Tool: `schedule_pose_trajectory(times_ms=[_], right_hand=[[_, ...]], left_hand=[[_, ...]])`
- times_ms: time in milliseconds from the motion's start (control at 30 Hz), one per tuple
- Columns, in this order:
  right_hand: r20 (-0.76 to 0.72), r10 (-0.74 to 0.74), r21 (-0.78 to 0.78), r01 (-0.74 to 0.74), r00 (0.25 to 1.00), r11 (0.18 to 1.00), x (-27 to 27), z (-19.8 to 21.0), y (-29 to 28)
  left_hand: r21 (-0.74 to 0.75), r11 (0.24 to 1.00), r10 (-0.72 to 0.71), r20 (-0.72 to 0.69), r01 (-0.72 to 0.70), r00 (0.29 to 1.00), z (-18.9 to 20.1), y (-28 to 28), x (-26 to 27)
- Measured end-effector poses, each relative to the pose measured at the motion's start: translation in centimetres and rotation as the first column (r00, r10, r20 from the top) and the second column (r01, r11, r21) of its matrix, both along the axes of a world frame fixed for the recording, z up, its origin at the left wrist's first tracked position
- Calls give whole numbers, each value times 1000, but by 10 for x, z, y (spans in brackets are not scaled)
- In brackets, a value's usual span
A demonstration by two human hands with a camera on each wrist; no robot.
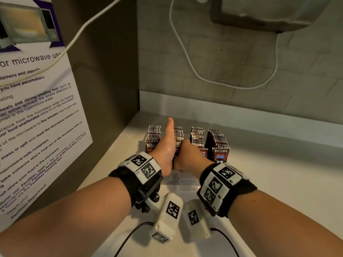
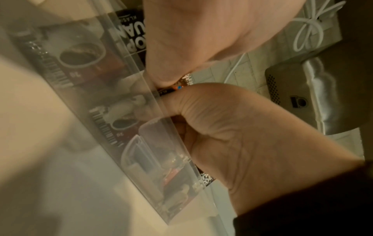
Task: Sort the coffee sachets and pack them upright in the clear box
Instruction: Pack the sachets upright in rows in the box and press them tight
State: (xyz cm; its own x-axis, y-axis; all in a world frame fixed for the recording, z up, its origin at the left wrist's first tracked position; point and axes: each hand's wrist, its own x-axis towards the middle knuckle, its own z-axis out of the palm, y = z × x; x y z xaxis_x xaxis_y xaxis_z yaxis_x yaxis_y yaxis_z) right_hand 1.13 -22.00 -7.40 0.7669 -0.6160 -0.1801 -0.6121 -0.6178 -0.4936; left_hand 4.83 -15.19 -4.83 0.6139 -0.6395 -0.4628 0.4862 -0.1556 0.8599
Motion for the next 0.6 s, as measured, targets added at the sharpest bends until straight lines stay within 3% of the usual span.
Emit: schedule_pose_trajectory(times_ms=[167, 600], right_hand=[[117, -25, -12, 27, 993, 1000, 2, -8, 3], [33, -32, 171, 26, 999, 985, 5, -3, -1]], left_hand=[[-8, 1000, 25, -14, -25, 1000, -4, 2, 3], [15, 999, 50, 15, -50, 999, 5, -3, -2]])
